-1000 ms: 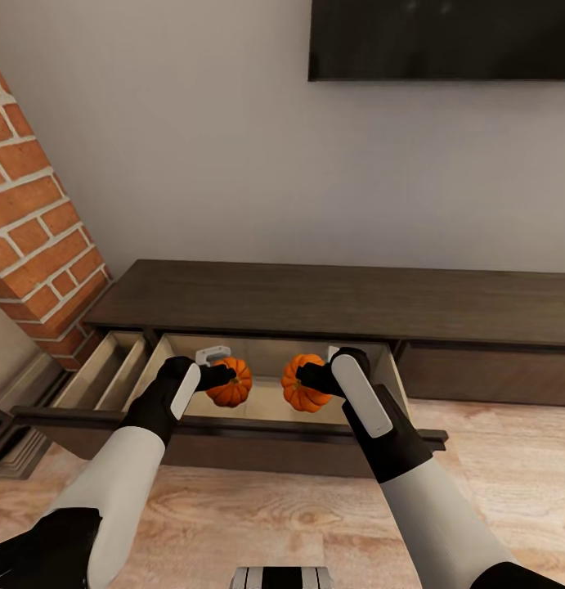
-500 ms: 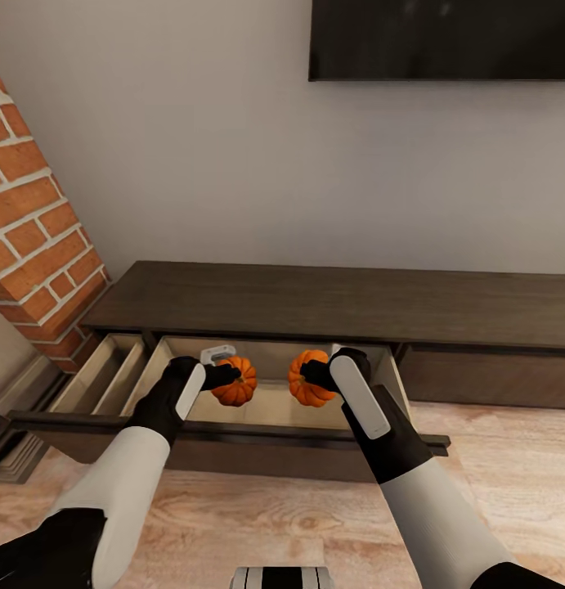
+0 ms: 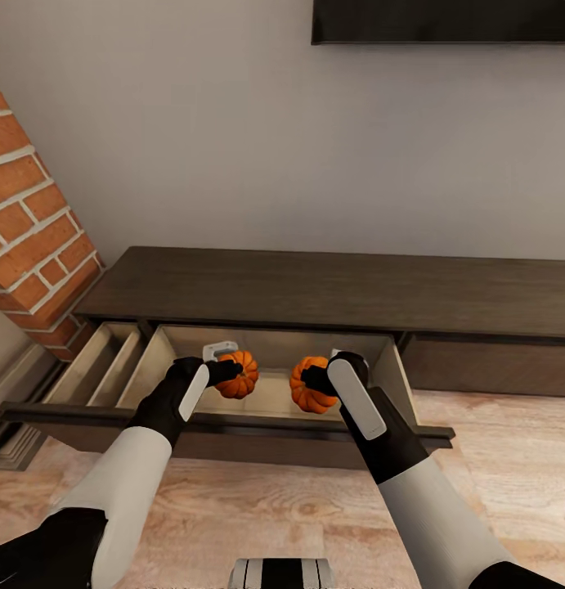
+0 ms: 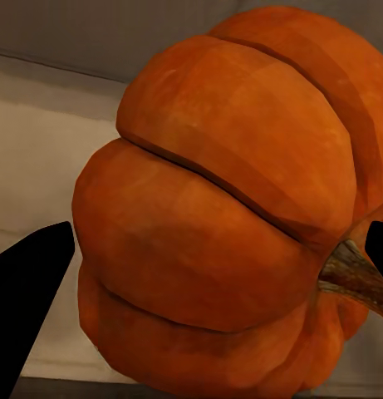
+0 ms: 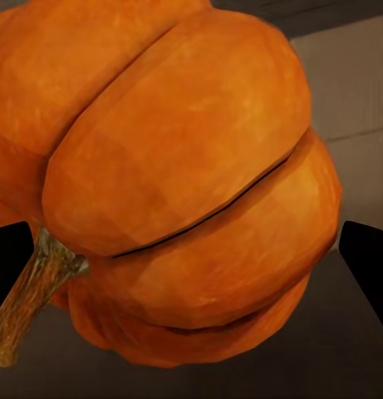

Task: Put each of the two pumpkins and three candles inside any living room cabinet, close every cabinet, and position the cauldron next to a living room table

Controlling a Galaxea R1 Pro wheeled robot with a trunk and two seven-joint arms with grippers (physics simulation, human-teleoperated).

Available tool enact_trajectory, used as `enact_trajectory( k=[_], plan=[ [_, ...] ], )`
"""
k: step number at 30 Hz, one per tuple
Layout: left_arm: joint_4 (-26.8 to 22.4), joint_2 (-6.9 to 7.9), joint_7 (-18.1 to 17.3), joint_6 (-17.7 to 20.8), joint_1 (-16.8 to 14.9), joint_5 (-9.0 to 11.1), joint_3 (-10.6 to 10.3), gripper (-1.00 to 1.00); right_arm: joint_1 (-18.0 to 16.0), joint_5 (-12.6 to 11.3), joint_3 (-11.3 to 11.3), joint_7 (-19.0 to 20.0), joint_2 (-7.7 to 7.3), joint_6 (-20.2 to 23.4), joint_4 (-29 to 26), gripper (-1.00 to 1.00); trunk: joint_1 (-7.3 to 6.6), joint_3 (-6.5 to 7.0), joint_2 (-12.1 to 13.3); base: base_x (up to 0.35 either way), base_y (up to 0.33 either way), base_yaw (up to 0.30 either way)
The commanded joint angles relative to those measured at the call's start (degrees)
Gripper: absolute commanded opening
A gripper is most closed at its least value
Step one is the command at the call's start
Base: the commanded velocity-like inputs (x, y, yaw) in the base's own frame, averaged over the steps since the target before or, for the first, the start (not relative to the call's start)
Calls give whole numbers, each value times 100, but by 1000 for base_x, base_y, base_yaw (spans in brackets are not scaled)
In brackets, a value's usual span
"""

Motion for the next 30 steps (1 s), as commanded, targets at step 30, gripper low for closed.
enact_trajectory(
  k=[30],
  plan=[
    [8, -4, 11, -207, 87, -9, -156, -100, -8, 678, 548, 11, 35, -1025, 528, -100, 22, -200, -13, 0, 0, 0]
  ],
)
